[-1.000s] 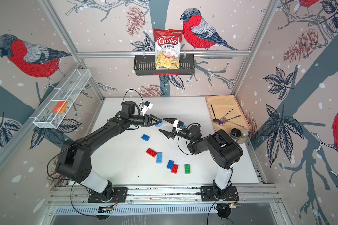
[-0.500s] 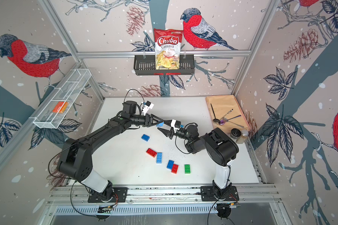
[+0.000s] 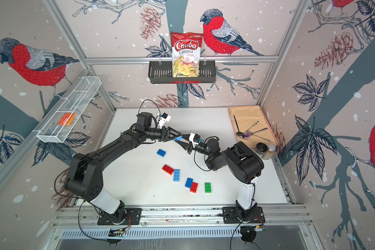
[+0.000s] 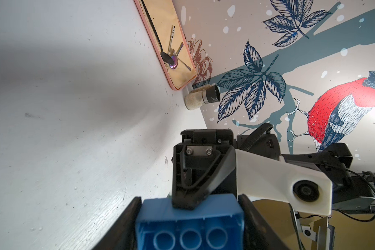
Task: Assemble a rectangle with lego
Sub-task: Adjust the lego brick at the center of the board.
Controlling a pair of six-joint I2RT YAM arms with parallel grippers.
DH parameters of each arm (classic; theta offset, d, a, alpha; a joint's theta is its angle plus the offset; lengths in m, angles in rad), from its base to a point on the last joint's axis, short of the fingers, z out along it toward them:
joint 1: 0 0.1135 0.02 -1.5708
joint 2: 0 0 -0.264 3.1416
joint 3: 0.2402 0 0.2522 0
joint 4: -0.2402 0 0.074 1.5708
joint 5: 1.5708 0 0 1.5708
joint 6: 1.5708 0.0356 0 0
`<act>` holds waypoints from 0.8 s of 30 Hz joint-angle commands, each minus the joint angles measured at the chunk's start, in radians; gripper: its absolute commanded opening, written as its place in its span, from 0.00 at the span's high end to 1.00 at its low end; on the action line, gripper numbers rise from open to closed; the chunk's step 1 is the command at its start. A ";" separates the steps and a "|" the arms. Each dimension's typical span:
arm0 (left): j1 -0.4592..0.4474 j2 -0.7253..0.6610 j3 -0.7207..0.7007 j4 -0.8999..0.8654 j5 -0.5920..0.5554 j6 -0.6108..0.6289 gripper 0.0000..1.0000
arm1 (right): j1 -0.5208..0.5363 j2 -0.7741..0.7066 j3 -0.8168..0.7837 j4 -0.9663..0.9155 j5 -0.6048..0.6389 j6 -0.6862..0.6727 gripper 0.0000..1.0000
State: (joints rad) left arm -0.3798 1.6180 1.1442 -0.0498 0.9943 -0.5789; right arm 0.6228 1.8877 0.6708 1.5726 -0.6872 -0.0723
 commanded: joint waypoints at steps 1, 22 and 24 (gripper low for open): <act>-0.002 -0.007 0.000 0.059 -0.008 0.027 0.46 | 0.002 -0.014 -0.007 0.024 0.014 0.024 0.73; 0.038 -0.411 -0.171 0.038 -0.999 0.215 0.03 | 0.057 -0.397 0.094 -1.043 0.583 0.059 0.80; 0.010 -0.422 -0.189 0.032 -1.054 0.257 0.04 | 0.078 -0.413 0.147 -1.215 0.663 0.091 0.79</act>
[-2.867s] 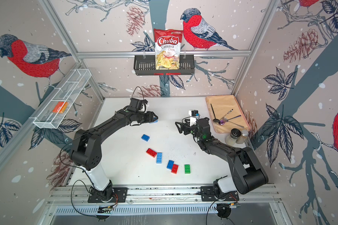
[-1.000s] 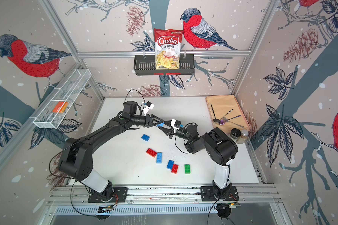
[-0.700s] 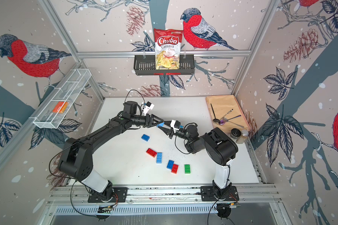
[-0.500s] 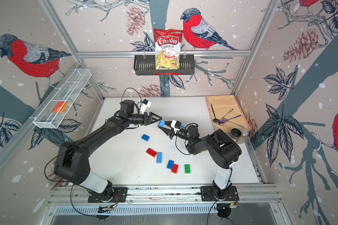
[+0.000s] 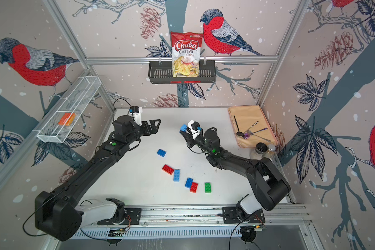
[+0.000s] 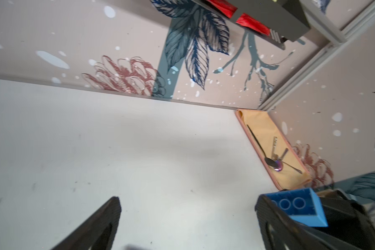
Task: Assemble a rectangle with lego
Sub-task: Adjust the lego brick at the center of the board.
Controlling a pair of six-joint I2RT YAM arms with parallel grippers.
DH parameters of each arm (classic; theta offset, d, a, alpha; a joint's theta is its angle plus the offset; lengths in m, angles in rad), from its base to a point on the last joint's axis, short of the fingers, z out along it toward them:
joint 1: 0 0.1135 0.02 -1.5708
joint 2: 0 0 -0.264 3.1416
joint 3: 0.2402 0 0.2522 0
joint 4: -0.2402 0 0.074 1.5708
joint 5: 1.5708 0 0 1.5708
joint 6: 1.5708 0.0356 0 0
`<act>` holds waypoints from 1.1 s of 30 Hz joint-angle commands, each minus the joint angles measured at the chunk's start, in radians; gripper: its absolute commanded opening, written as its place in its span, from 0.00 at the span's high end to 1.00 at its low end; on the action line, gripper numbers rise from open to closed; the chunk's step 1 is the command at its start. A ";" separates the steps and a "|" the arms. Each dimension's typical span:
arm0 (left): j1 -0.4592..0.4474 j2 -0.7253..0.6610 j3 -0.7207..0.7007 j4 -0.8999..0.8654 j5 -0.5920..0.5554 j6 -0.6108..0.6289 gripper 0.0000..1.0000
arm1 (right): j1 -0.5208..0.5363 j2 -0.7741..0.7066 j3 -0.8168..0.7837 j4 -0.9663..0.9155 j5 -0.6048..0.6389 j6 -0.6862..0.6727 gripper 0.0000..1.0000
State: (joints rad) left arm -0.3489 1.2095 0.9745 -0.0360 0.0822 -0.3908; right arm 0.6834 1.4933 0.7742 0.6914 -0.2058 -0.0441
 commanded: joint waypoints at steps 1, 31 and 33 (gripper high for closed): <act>-0.049 -0.014 -0.020 0.011 -0.184 0.105 0.04 | 0.022 -0.018 0.080 -0.436 0.207 0.088 0.79; -0.332 -0.009 -0.103 0.019 -0.526 0.363 0.03 | -0.006 0.360 0.421 -1.280 0.234 0.343 0.47; -0.331 -0.021 -0.110 0.021 -0.533 0.354 0.02 | -0.011 0.351 0.415 -1.264 0.222 0.331 0.43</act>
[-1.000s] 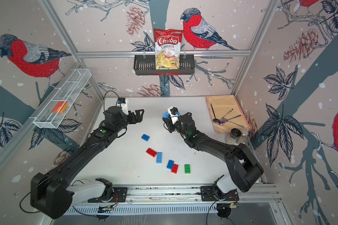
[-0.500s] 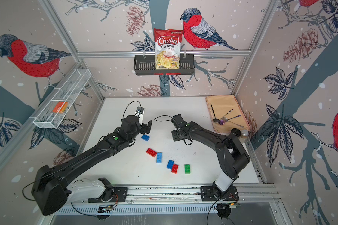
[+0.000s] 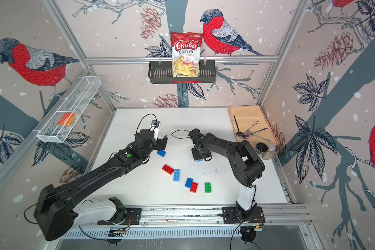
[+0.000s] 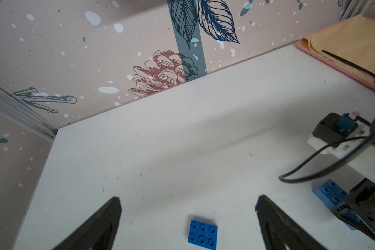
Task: Assemble a rectangle with lego
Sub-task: Adjust the lego brick at the center of the board, then pick up the lego brick from the center of the board.
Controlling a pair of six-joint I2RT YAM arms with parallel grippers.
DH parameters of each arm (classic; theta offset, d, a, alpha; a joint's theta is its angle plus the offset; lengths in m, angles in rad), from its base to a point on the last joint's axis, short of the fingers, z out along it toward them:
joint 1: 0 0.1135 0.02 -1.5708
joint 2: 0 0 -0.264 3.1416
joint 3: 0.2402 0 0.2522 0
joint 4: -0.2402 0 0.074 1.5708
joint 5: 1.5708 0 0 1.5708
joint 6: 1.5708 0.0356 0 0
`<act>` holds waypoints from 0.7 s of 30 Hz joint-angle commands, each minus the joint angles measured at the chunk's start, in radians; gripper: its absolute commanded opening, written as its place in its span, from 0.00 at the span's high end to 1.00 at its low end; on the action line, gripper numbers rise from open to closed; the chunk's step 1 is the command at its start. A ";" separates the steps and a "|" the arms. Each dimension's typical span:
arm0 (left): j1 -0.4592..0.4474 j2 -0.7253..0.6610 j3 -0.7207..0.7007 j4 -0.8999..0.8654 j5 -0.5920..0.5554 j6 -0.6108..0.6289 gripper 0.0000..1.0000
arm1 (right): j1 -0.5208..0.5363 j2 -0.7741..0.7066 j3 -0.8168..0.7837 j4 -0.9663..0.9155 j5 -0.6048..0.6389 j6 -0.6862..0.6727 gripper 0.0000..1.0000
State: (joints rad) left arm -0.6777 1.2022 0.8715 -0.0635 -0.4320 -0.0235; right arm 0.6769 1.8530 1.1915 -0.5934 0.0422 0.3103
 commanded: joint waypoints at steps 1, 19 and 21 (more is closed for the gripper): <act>-0.003 -0.018 -0.014 0.055 -0.018 -0.019 0.02 | -0.007 -0.017 -0.005 0.032 -0.031 -0.029 0.41; 0.117 0.425 0.222 -0.381 0.366 -0.903 0.20 | -0.182 -0.504 -0.324 0.460 -0.006 -0.048 0.41; 0.118 0.477 0.255 -0.408 0.405 -1.008 0.20 | -0.191 -0.511 -0.339 0.475 -0.007 -0.051 0.40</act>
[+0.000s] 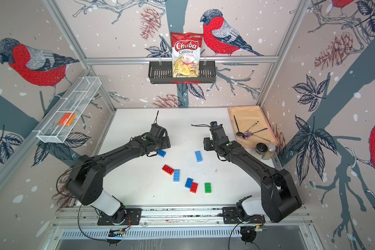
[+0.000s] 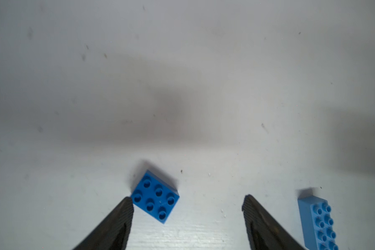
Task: Assemble a rectangle with lego
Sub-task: Pick up the lego brick from the center of the board.
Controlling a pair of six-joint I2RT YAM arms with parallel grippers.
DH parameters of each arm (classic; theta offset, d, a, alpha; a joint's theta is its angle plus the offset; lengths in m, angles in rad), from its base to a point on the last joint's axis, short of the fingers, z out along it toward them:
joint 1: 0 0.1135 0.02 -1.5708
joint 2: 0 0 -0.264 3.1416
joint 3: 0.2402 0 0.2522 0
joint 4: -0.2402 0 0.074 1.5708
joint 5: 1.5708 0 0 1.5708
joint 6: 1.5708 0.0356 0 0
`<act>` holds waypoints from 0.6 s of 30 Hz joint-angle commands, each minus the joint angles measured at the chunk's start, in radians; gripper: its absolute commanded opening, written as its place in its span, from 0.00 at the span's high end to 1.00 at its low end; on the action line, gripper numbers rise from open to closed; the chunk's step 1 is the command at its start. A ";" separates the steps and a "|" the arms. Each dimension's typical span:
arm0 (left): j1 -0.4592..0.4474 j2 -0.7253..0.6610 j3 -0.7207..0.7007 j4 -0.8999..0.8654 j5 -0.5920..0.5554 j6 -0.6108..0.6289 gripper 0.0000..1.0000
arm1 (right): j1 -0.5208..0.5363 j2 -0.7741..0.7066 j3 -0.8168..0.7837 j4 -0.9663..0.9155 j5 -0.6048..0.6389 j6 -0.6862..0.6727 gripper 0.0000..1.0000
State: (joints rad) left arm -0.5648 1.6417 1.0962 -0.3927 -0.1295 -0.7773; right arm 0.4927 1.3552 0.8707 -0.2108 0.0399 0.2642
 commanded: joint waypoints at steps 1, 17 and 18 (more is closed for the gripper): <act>0.004 0.068 0.061 -0.102 0.100 -0.292 0.20 | -0.010 -0.013 -0.027 0.098 -0.006 -0.007 0.40; 0.053 0.159 0.084 -0.160 0.135 -0.742 0.28 | -0.013 -0.002 -0.086 0.192 -0.151 0.017 0.43; 0.055 0.170 0.085 -0.157 0.144 -0.743 0.28 | -0.013 -0.001 -0.088 0.192 -0.155 0.018 0.43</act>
State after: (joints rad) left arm -0.5167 1.7950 1.1862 -0.5621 -0.0212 -1.4563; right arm 0.4797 1.3567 0.7868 -0.0547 -0.0826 0.2684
